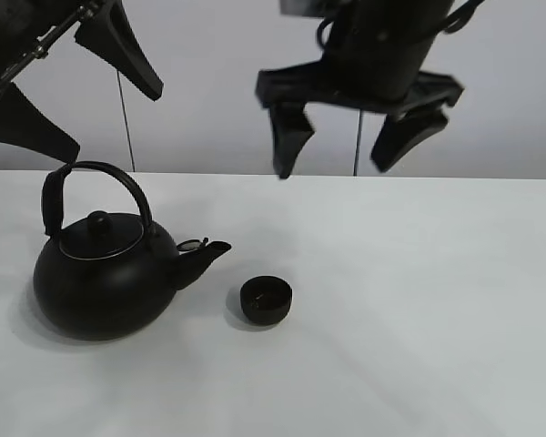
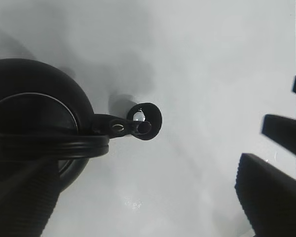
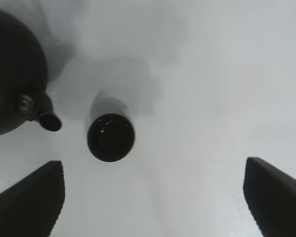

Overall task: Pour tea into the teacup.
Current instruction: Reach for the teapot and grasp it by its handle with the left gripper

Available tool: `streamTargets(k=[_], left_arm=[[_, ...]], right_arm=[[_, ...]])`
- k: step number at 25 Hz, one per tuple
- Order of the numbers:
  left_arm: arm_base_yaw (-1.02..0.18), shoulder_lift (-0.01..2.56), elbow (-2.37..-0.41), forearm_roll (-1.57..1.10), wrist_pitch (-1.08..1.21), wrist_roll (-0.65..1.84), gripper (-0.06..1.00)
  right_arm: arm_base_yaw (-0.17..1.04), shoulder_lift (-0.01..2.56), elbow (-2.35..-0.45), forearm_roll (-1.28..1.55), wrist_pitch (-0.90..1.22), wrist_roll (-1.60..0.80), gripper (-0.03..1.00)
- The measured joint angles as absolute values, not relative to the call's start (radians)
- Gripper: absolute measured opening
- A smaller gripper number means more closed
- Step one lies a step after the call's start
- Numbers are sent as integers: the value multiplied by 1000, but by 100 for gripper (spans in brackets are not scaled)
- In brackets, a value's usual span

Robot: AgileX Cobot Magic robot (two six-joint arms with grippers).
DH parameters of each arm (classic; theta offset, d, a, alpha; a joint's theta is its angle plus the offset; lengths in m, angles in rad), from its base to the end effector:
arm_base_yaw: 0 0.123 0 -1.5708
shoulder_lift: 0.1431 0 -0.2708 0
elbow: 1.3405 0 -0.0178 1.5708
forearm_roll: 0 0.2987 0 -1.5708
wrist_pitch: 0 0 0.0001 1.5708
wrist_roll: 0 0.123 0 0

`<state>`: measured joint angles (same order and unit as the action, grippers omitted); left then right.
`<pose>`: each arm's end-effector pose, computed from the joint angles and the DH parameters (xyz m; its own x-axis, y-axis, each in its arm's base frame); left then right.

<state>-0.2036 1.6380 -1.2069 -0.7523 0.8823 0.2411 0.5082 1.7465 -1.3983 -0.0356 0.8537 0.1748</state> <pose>0.3726 -0.1432 0.2122 -0.9440 -0.0576 -0.3249 0.1518 0.7985 -0.5826 0.3791 0.2074 0.2099 -0.8470 -0.2992 -0.4393 -0.3524 0.9349 0.0427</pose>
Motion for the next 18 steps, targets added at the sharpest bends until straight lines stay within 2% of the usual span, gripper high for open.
streamTargets(k=[7,18], left_arm=[[-204,1638,-1207,-752,882,241,69],[-204,1638,-1207,-752,882,241,69]], right_arm=[[293,1632,-1398,-102,967,125,68],[-14,1614,-1398,-126,1073,32,68]])
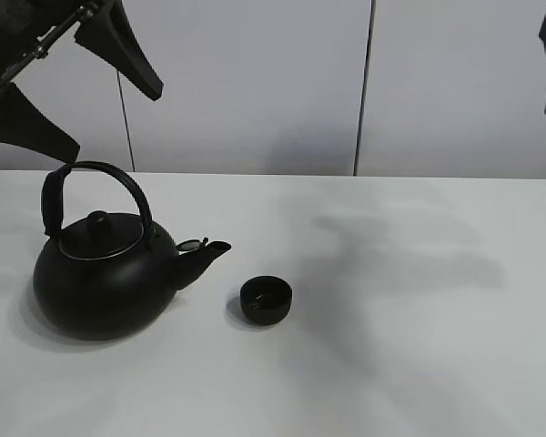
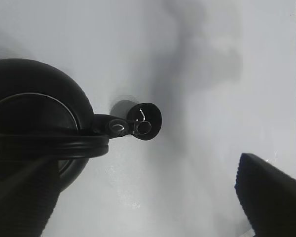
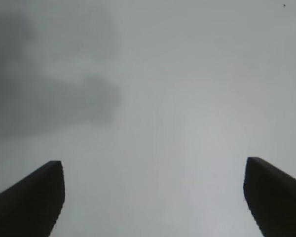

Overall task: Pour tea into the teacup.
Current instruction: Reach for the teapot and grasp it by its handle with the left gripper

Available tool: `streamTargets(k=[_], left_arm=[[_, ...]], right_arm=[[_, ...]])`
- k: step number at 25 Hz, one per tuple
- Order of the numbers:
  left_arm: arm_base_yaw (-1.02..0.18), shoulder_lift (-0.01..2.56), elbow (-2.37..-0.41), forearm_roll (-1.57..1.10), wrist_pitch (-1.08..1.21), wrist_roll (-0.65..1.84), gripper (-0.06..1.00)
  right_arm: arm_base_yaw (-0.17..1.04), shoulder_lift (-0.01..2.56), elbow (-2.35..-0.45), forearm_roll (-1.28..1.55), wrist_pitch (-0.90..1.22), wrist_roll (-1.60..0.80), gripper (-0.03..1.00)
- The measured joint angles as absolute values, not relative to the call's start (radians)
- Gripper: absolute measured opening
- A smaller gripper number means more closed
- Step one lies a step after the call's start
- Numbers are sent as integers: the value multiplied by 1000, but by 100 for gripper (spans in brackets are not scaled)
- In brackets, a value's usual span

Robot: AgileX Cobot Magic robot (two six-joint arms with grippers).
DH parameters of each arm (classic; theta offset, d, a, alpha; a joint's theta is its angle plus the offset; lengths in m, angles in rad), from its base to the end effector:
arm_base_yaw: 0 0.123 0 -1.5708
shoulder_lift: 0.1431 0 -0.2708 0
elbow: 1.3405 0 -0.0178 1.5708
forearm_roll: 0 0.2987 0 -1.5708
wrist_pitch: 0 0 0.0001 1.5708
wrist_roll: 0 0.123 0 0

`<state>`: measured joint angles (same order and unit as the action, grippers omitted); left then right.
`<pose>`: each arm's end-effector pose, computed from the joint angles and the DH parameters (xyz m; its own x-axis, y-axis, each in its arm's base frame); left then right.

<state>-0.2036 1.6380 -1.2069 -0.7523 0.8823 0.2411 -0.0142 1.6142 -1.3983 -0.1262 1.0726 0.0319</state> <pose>0.3726 -0.1432 0.2122 -0.9440 -0.0576 -0.3249 0.1518 0.7985 -0.5826 0.3929 -0.0192 0.2545 -0.9324 -0.0152 -0.3612 0.0277 0.9932 -0.1134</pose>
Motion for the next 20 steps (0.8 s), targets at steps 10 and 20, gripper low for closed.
streamTargets(k=[10,20], left_arm=[[-204,1638,-1207,-752,882,241,69],[-204,1638,-1207,-752,882,241,69]], right_arm=[[-45,1331,-1386,-16,1229,-40,66],[-45,632,-1178,-16,1265,11,61]])
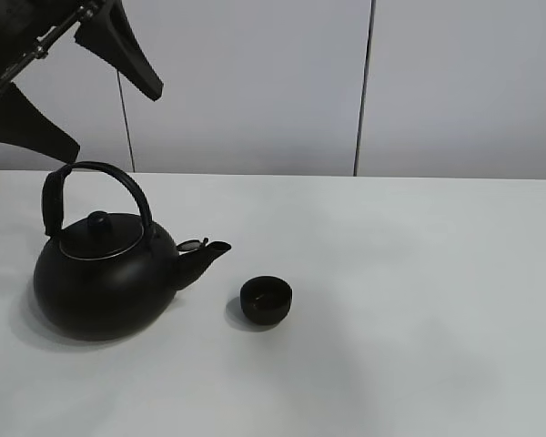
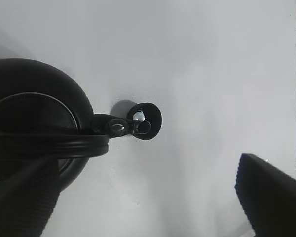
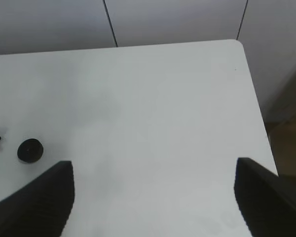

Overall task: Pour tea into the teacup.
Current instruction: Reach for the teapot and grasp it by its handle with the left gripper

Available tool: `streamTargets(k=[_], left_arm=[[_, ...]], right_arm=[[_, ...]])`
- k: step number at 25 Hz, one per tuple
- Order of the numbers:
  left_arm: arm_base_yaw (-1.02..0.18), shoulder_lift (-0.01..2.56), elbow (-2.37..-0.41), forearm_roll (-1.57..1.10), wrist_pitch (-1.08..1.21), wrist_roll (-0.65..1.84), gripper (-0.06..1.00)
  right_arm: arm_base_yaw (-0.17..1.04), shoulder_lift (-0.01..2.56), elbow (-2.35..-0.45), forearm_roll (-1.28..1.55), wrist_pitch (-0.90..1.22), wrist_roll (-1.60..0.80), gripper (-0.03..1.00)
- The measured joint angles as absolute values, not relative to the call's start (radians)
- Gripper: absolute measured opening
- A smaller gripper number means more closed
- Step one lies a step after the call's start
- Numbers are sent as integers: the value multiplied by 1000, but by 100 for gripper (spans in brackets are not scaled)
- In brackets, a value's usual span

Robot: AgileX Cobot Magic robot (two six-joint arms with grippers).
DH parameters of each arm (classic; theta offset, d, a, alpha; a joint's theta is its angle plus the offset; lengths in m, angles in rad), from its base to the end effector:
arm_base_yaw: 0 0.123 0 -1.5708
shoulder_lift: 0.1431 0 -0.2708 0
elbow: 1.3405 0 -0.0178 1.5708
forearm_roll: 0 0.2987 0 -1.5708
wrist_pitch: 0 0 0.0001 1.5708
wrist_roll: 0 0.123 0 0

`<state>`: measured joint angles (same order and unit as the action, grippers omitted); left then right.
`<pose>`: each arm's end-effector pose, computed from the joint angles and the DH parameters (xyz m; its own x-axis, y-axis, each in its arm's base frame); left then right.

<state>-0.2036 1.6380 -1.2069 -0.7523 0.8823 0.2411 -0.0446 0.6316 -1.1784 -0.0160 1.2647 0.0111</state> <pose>0.3726 -0.1432 0.2122 -0.9440 -0.0576 -0.3249 0.1518 0.7985 -0.5826 0.1356 -0.0079 0.4311 -0.5887 0.0326 -0.8077 0.0606 0.9982 -0.0039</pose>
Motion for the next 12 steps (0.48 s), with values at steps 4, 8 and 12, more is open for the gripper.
streamTargets(k=[4,8,12], left_arm=[[-204,1638,-1207,-752,882,241,69],[-204,1638,-1207,-752,882,241,69],[-204,1638,-1207,-752,882,241,69]], right_arm=[[-45,377,-1040,-60,1268,17,60],[-45,171,-853,-101,1268,18,60],[-45,4,-657,-98,1268,18,60]])
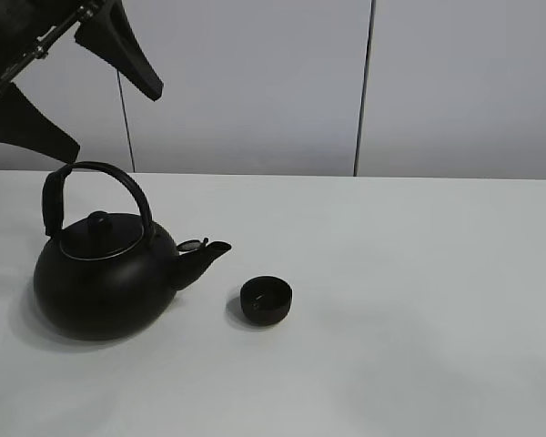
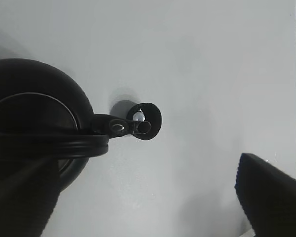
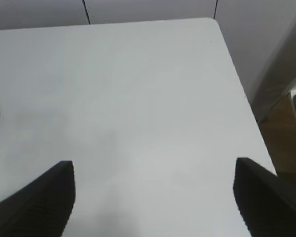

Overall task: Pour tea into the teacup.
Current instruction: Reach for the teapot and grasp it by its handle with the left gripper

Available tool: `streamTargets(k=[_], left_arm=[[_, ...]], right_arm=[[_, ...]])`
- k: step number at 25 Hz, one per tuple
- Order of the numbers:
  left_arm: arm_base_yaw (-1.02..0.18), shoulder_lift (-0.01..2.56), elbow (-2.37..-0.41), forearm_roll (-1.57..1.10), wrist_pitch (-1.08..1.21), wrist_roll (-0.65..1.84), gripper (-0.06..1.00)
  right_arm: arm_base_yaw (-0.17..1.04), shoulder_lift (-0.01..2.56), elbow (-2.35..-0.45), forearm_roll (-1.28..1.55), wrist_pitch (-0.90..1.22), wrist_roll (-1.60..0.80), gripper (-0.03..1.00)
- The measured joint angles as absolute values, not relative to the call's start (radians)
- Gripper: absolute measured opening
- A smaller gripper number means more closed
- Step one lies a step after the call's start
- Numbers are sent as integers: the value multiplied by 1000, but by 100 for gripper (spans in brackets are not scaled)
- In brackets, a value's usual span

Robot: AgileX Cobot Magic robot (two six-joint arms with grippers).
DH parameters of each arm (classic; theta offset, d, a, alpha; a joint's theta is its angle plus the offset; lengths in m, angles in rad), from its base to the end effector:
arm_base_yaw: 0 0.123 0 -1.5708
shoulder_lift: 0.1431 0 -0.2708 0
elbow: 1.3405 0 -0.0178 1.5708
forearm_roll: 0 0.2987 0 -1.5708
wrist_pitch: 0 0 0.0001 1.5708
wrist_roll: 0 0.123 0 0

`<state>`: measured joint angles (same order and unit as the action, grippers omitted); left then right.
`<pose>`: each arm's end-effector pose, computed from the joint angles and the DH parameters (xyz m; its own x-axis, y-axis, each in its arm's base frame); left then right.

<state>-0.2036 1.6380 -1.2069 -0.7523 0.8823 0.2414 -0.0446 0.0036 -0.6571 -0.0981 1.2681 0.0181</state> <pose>0.3726 -0.1432 0.2122 -0.9440 -0.0574 -0.3251 0.1521 0.7985 -0.5825 0.0458 -0.0136 0.3157 -0.5030 0.0113 -0.8642 0.1195 0.9912 -0.0567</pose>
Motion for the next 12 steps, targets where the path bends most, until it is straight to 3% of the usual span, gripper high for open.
streamTargets(k=[4,12], left_arm=[[-204,1638,-1207,-750,881,241,69],[-204,1638,-1207,-739,867,241,69]], right_arm=[[-45,-19,-540,-69,1268,18,60],[-45,-19,-506,-17,1180,14,60]])
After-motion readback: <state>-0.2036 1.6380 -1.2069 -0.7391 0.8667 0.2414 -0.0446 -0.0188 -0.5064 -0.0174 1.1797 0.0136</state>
